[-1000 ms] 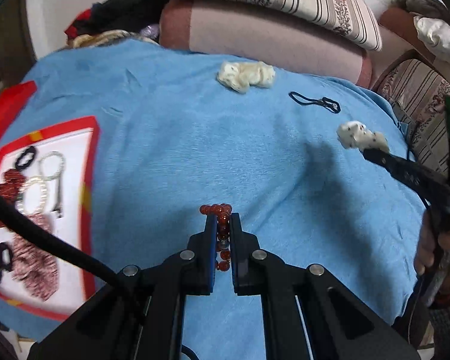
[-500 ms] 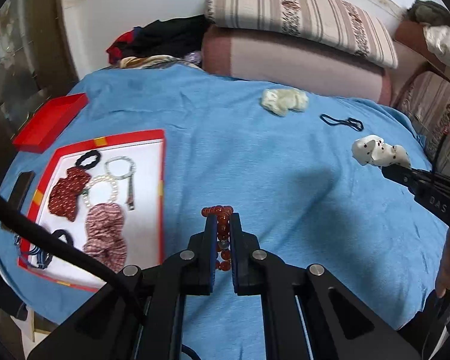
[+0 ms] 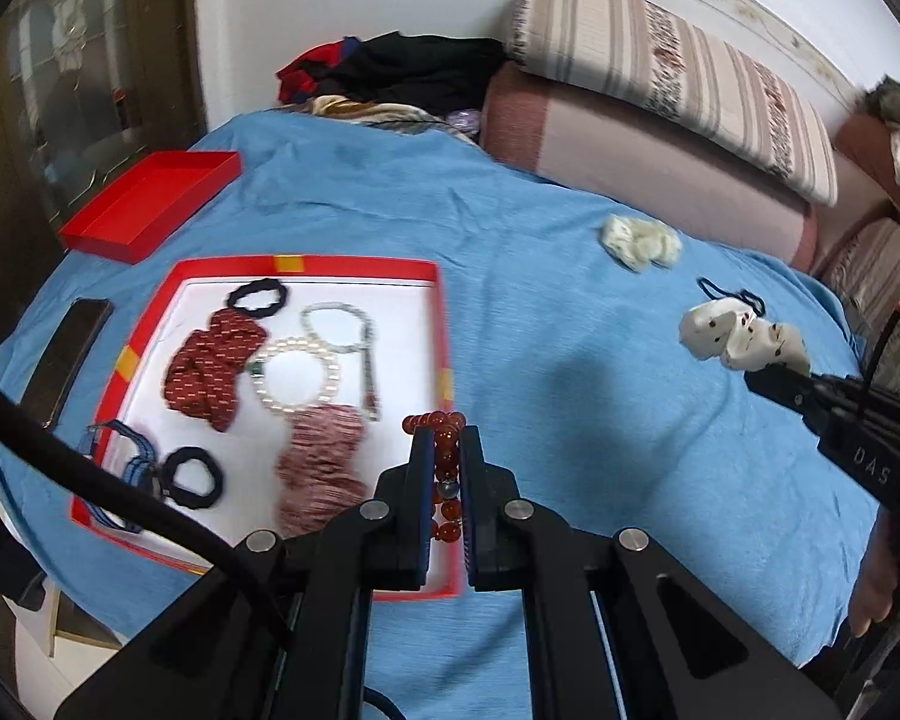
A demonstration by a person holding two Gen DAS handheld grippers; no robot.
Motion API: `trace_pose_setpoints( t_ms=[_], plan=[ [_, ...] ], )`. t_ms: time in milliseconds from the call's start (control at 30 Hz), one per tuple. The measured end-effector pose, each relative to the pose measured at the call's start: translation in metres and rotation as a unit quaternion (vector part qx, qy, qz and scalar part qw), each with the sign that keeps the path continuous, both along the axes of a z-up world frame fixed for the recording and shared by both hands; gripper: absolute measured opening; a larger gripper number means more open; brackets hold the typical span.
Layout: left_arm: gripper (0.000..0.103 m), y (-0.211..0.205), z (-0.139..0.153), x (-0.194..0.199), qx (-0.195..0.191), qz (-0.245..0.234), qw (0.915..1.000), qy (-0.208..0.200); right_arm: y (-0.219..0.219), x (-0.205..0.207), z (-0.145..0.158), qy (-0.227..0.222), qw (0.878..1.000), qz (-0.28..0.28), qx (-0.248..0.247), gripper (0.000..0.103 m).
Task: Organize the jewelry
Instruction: 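Carry red bead bracelet and cherry-print scrunchie into the white tray and open both tools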
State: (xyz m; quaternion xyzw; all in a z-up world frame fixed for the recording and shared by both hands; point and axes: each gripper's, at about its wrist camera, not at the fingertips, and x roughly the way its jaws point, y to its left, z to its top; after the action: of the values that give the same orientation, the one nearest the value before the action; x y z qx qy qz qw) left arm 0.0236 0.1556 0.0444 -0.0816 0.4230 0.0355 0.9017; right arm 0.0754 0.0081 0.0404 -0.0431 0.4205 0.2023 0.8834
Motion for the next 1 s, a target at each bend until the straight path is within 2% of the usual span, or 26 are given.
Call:
trace_pose_setpoints(
  t_ms=[233, 467, 733, 1000],
  plan=[
    [0.007, 0.068, -0.002, 0.005, -0.036, 0.030, 0.9989, 0.007, 0.060, 0.016, -0.005, 0.005, 0.999, 0.052, 0.008, 0.006],
    [0.007, 0.113, -0.018, 0.017, -0.046, 0.068, 0.9963, 0.025, 0.113, 0.044, -0.020, 0.028, 0.996, 0.087, 0.018, 0.006],
    [0.007, 0.119, -0.059, 0.035, -0.072, 0.065, 0.9931, 0.065, 0.163, 0.078, -0.058, 0.048, 0.993, 0.104, -0.027, 0.006],
    [0.008, 0.121, -0.069, 0.033, -0.061, 0.084, 0.9919, 0.074, 0.183, 0.098, -0.085, 0.055, 0.991, 0.110, -0.061, 0.008]
  ],
)
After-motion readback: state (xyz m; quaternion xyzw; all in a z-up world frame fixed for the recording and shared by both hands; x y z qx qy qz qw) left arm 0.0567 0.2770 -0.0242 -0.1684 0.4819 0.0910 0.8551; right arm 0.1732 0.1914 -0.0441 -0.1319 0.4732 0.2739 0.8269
